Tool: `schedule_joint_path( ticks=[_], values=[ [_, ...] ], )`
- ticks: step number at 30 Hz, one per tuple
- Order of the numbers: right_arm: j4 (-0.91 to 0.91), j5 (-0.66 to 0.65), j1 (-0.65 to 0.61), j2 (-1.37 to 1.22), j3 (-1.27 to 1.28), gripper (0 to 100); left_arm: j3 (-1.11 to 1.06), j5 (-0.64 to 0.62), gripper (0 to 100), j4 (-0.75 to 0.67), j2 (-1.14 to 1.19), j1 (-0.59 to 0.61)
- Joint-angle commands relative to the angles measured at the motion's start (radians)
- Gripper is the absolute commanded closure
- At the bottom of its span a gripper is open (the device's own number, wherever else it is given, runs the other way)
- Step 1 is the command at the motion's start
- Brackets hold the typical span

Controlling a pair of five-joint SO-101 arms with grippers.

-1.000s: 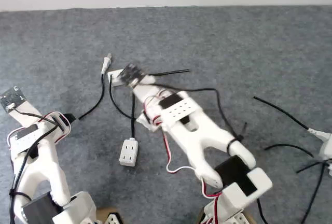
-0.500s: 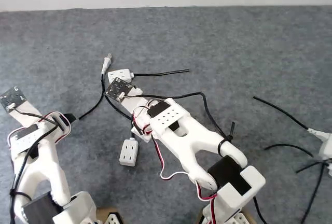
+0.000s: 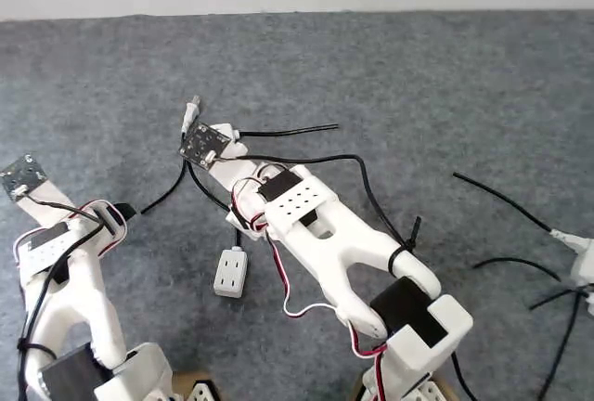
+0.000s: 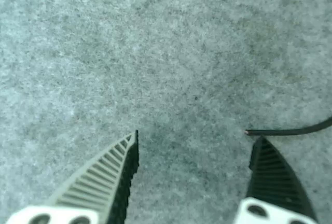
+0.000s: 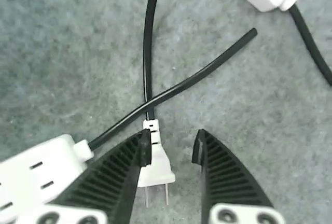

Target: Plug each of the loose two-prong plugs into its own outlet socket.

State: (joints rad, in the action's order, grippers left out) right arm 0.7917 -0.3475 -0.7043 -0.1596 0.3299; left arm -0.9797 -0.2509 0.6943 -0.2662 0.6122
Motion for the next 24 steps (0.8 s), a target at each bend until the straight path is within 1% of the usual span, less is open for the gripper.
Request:
schedule_joint_path(
  ticks=[1, 5, 11, 16, 24],
  values=[
    [0.015, -0.049, 0.008, -0.025, -0.054, 85.7, 0.044, -0.009, 68, -0.011, 0.000, 0.002],
    [0.015, -0.098, 0.002, -0.085, -0.058, 85.7, 0.044, -0.009, 68, -0.011, 0.000, 0.002],
    [0.097, -0.104, -0.007, -0.114, -0.132, 85.8, 0.044, -0.009, 68, -0.011, 0.000, 0.002],
    [0.056, -0.104, -0.012, -0.128, -0.133, 85.8, 0.044, -0.009, 68, -0.011, 0.000, 0.002],
    [0.056, -0.100, -0.022, -0.154, -0.181, 85.8, 0.044, -0.009, 68, -0.011, 0.000, 0.002]
  ],
)
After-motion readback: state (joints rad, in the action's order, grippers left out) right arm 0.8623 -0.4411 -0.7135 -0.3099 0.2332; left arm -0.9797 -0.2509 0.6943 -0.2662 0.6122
